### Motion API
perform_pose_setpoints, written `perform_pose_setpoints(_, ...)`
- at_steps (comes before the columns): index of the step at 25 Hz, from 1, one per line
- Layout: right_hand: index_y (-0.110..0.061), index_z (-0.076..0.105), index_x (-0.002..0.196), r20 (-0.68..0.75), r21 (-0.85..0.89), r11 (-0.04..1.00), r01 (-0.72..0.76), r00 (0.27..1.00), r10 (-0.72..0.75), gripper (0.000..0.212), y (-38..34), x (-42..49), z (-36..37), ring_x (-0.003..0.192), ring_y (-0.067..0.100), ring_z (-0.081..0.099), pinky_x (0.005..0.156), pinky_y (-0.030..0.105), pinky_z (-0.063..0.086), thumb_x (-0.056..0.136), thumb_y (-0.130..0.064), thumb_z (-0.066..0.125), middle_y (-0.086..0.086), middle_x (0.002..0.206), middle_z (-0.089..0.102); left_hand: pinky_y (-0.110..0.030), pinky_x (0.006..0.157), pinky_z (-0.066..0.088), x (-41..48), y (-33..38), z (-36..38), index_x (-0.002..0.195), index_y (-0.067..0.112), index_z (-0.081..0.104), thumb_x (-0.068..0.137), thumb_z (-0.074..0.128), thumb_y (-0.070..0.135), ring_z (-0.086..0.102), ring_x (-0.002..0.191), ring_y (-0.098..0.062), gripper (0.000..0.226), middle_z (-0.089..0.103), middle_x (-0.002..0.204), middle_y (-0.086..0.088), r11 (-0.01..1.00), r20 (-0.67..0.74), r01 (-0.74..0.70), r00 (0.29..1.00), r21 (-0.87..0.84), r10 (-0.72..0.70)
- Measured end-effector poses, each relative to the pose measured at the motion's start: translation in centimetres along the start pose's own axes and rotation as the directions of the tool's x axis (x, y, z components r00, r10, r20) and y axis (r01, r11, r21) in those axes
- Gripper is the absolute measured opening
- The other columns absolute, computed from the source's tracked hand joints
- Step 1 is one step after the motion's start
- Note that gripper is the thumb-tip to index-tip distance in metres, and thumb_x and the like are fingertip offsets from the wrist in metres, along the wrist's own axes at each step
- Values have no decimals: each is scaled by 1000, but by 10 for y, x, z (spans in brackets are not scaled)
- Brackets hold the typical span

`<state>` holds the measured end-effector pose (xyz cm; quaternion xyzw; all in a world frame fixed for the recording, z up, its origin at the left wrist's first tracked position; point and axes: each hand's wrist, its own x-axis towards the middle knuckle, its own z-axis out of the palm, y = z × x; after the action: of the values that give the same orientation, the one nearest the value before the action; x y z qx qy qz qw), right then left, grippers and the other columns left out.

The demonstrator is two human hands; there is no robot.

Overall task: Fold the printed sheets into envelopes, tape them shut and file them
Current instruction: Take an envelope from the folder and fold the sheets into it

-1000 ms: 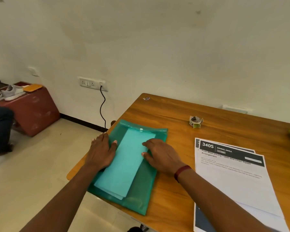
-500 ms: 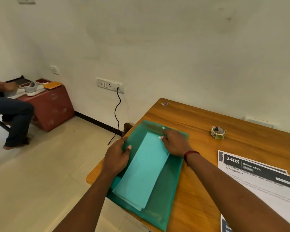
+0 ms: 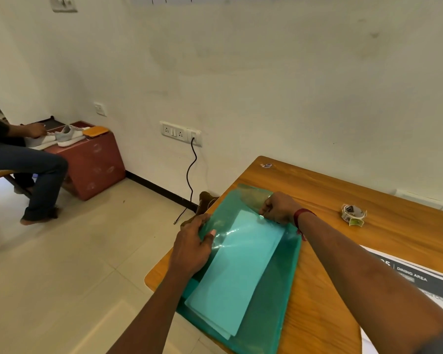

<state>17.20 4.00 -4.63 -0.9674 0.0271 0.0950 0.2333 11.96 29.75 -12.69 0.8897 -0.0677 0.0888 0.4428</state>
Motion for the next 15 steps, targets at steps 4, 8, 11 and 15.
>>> perform_pose_setpoints(4, -12, 77, 97, 44, 35, 999, 17, 999, -19, 20, -2, -1, -3, 71, 14, 58, 64, 27, 52, 83, -1, 67, -1, 89, 71, -36, 97, 47, 1, -2, 2, 134, 39, 48, 91, 62, 43, 55, 117, -16, 45, 59, 129, 5, 1000, 10, 16, 1000, 10, -16)
perform_pose_setpoints(8, -9, 77, 97, -33, -113, 990, 89, 995, -93, 16, -2, -3, 2, 87, 20, 62, 80, 34, 53, 83, -8, 70, 5, 96, 73, -38, 98, 47, 1, -3, 2, 135, 35, 48, 90, 61, 47, 55, 118, -17, 48, 59, 129, 4, 1000, 8, -7, 1000, 13, 7)
perform_pose_setpoints(11, -8, 75, 85, -138, -204, 970, 128, 978, -158, 8, -4, -7, 4, 84, 24, 63, 73, 38, 52, 82, -8, 68, 9, 89, 73, -44, 101, 47, 0, -3, 2, 136, 36, 47, 90, 60, 50, 55, 119, -19, 50, 59, 131, 4, 1000, 11, 1, 1000, 26, -1)
perform_pose_setpoints(15, -15, 72, 92, -296, -217, 966, 139, 934, -201, 13, -11, -18, 2, 81, 24, 61, 65, 34, 49, 89, -13, 59, 7, 91, 70, -46, 100, 47, 0, 0, 2, 137, 38, 44, 90, 58, 52, 54, 118, -22, 51, 59, 130, 3, 998, 20, -5, 1000, 68, 4)
